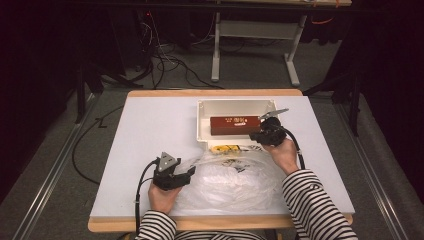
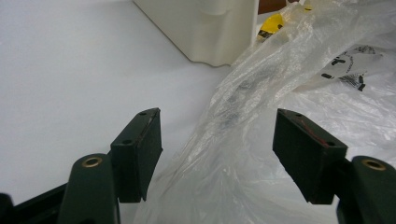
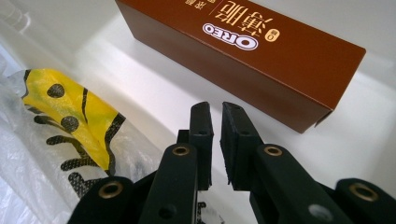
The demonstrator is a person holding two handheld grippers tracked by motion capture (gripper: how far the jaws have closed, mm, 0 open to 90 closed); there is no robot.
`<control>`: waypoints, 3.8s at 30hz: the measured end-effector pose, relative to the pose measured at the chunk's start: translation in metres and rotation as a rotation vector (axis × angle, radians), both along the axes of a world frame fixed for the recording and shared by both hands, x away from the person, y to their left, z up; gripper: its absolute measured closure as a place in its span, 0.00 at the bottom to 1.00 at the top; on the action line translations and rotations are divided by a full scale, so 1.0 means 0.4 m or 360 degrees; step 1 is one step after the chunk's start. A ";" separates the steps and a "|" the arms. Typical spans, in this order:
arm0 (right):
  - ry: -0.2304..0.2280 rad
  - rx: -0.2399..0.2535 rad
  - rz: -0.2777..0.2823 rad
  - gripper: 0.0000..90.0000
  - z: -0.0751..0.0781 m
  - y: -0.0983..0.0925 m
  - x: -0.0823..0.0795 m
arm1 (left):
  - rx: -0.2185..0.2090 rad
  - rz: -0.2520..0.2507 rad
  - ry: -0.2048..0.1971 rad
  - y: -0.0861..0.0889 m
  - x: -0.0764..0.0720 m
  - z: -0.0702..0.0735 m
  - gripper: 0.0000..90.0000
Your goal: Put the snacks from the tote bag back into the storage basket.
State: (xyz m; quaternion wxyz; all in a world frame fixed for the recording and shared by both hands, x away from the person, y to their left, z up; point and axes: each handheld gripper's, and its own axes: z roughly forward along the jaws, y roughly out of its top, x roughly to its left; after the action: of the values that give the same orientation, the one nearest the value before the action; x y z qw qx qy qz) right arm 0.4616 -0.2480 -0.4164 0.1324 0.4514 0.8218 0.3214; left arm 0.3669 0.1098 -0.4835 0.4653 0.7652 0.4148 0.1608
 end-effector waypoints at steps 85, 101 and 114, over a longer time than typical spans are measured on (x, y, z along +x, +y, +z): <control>-0.0149 0.0241 -0.0064 0.84 0.031 -0.152 -0.157 | -0.0081 -0.0119 -0.0077 0.027 -0.048 0.081 0.39; -0.0178 0.0286 -0.0118 0.82 0.034 -0.186 -0.179 | -0.0132 -0.0062 -0.0101 0.060 -0.052 0.106 0.39; -0.0217 0.0327 -0.0162 0.78 0.037 -0.226 -0.203 | -0.0194 0.0003 -0.0084 0.097 -0.048 0.111 0.40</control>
State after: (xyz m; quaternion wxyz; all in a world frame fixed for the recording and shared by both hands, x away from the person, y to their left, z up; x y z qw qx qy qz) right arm 0.3804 -0.3385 -0.4016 0.1572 0.4809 0.7497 0.4265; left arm 0.3479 0.1488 -0.4391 0.5217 0.7306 0.4121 0.1558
